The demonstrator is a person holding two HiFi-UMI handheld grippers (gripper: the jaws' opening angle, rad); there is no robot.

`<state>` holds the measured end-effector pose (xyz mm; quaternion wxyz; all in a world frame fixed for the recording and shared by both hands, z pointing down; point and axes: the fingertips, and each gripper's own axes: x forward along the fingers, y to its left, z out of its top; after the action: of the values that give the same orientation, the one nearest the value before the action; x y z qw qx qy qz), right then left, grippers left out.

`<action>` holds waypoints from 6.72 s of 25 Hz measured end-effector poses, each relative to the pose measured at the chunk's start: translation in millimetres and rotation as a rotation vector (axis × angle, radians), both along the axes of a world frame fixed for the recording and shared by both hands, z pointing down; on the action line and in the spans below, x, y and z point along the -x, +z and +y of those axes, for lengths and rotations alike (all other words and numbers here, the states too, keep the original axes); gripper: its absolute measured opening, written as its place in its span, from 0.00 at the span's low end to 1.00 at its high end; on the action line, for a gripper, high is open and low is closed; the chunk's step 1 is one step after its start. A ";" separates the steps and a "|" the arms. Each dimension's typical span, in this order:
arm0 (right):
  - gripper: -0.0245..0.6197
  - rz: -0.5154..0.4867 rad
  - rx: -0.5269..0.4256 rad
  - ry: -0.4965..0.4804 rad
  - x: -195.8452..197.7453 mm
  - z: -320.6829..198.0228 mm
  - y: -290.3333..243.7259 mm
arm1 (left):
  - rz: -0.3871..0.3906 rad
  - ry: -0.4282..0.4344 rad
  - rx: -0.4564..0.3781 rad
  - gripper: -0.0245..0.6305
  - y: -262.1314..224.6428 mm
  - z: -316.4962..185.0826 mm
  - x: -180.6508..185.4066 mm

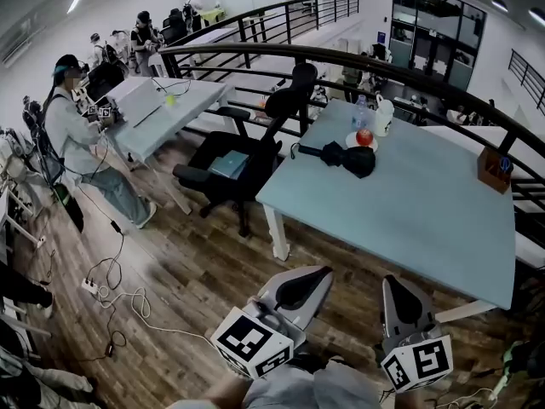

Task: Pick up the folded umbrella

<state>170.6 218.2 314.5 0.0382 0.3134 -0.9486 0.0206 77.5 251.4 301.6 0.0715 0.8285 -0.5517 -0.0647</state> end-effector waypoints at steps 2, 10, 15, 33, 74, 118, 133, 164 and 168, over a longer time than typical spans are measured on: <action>0.04 0.003 0.004 0.003 6.0 4.2 2.6 | -0.001 -0.002 -0.006 0.04 -0.6 4.7 7.2; 0.04 0.010 0.001 -0.022 34.7 25.3 5.4 | 0.003 -0.030 -0.016 0.04 -3.4 32.8 35.7; 0.04 0.030 0.011 -0.058 49.4 33.6 9.2 | 0.016 -0.061 -0.006 0.04 0.8 45.1 49.4; 0.04 0.024 0.014 -0.136 79.9 -10.9 14.9 | 0.010 -0.171 0.003 0.04 7.3 20.5 81.5; 0.04 0.035 -0.005 -0.109 78.4 -310.2 15.0 | 0.016 -0.235 -0.009 0.04 -10.0 -272.5 105.0; 0.04 0.052 0.020 0.172 127.8 -400.2 14.6 | -0.067 0.021 0.004 0.04 -8.0 -397.8 175.9; 0.04 0.076 0.026 0.320 184.2 -416.3 18.1 | -0.069 0.164 0.024 0.04 12.6 -441.1 233.1; 0.04 0.134 0.160 0.485 164.6 -400.0 54.4 | -0.506 0.618 0.242 0.27 166.3 -514.0 166.7; 0.04 0.133 0.184 0.494 156.6 -395.7 61.7 | -0.601 0.707 0.338 0.38 207.8 -514.8 154.9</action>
<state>14.0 -177.5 376.2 0.1226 0.5313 -0.8329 0.0949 -77.4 -263.5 509.5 0.0602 0.9238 -0.2359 0.2955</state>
